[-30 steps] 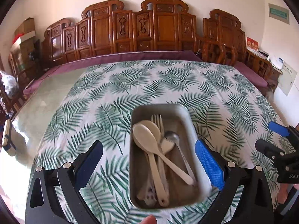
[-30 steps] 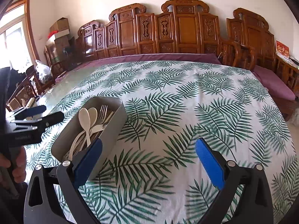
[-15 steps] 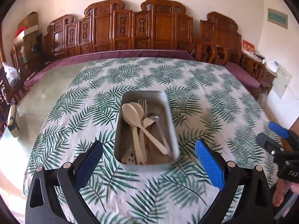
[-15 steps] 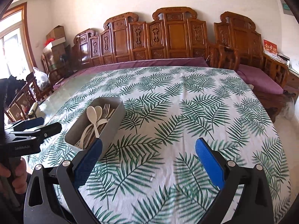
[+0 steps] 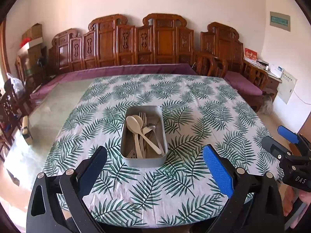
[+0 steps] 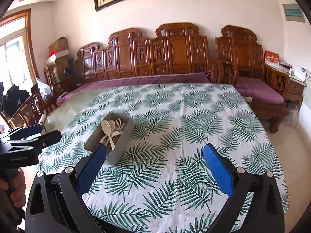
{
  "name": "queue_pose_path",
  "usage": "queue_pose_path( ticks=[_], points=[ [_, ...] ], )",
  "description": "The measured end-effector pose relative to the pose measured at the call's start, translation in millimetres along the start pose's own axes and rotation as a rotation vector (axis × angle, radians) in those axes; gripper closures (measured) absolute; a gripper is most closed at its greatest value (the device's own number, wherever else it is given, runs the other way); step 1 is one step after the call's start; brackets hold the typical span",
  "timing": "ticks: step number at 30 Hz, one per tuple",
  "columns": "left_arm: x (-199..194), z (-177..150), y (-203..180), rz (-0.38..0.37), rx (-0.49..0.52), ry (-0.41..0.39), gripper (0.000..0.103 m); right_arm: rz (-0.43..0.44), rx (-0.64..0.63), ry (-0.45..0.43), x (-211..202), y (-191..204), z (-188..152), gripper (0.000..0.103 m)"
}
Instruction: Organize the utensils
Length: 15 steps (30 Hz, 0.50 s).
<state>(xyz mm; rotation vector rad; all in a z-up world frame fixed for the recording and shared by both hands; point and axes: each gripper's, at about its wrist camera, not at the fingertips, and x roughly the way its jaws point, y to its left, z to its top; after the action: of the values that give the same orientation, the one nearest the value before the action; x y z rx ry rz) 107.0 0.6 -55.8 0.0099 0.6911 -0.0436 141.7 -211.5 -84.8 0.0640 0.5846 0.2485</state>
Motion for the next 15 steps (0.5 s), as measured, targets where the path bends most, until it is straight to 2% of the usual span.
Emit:
queue_pose_path(
  ticks=[15],
  points=[
    [-79.7, 23.6, -16.7, -0.035, 0.012, -0.15, 0.008, -0.033, -0.022, -0.169, -84.0, 16.6, 33.3, 0.003]
  ],
)
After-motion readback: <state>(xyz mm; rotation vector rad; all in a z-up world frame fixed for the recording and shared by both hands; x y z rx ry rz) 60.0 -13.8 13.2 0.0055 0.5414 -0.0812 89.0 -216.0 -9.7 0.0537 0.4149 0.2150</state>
